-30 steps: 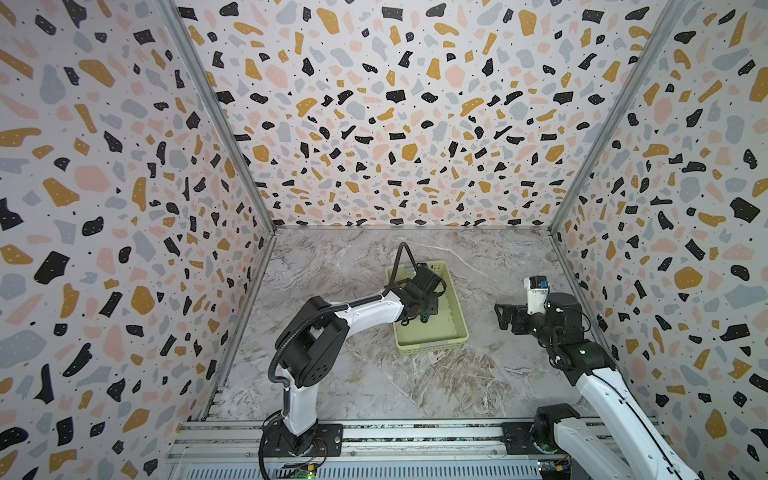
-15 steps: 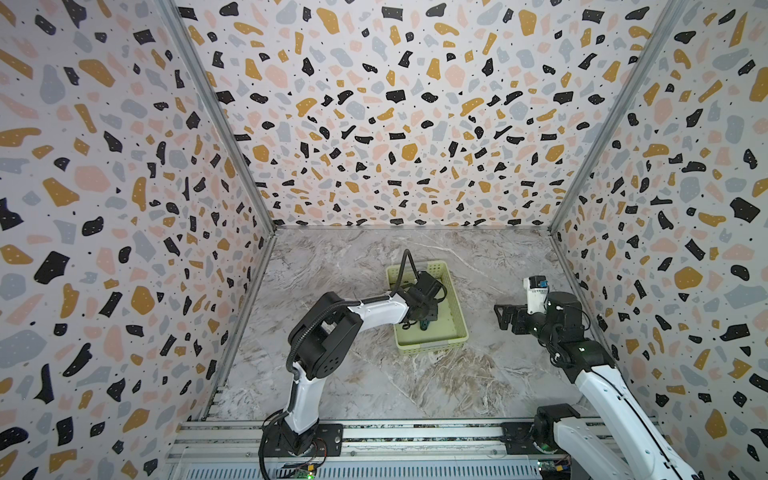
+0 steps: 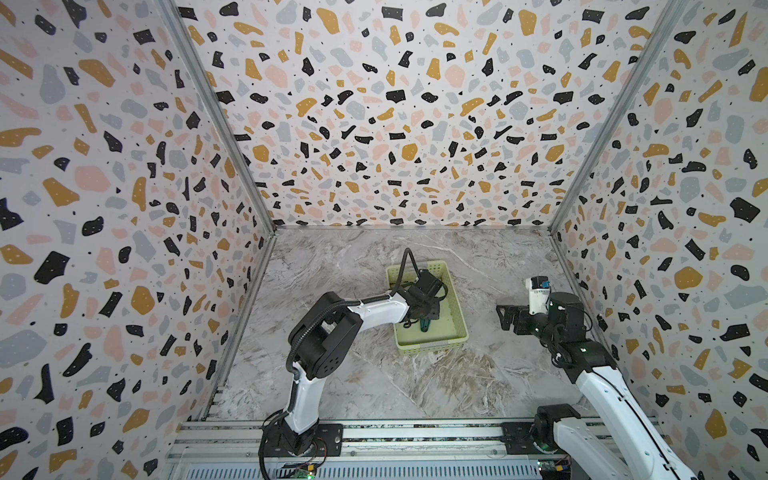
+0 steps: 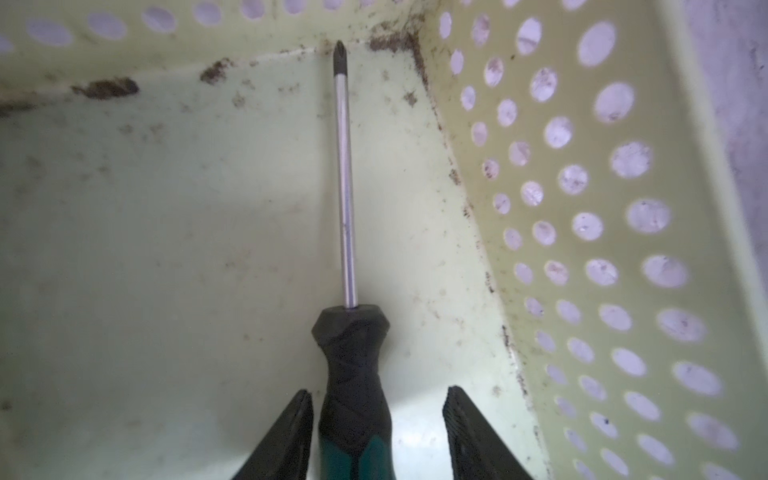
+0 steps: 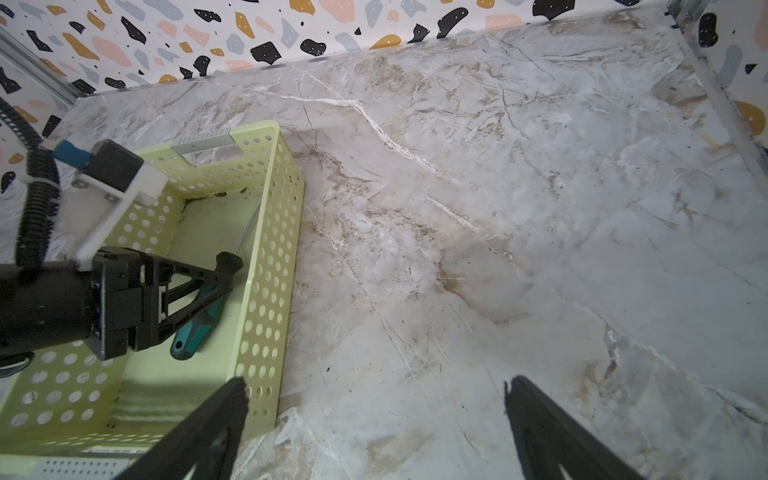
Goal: Put the screwdriver in the bin
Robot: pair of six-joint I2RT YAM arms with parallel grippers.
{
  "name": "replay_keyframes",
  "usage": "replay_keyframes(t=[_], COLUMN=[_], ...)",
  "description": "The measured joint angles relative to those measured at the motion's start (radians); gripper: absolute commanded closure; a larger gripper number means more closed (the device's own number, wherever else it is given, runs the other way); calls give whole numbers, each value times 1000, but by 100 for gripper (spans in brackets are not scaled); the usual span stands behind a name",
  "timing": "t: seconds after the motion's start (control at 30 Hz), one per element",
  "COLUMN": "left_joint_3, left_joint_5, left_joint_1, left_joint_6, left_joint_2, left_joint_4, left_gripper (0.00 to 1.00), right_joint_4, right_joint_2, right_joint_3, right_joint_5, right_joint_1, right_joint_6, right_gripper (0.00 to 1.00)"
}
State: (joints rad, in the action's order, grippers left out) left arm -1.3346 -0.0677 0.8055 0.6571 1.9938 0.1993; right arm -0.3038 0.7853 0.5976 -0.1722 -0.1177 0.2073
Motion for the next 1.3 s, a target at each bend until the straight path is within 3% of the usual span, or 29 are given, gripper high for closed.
replay_keyframes(t=[0.23, 0.4, 0.6, 0.77, 0.83, 1.07, 1.3], left_joint_3=[-80, -92, 29, 218, 294, 537, 641], left_joint_5=[-4, -63, -204, -305, -302, -207, -272], left_joint_1=[0, 0, -3, -19, -52, -296, -331], left_joint_6=[-40, -119, -246, -307, -306, -281, -349], left_joint_2=[-69, -198, -436, -608, -649, -779, -962], left_joint_4=[43, 48, 1, -71, -93, -159, -246], left_gripper=[26, 0, 0, 0, 0, 1, 0], right_joint_4=[-3, -4, -5, -4, -3, 25, 102], right_joint_2=[-1, -2, -24, -39, -43, -68, -64], right_joint_3=[0, 0, 0, 5, 15, 35, 35], right_joint_5=[0, 0, 14, 72, 88, 182, 285], right_joint_1=[0, 1, 1, 1, 1, 1, 1], right_joint_6=[0, 0, 0, 1, 1, 15, 76], right_gripper=[1, 1, 1, 1, 1, 1, 1])
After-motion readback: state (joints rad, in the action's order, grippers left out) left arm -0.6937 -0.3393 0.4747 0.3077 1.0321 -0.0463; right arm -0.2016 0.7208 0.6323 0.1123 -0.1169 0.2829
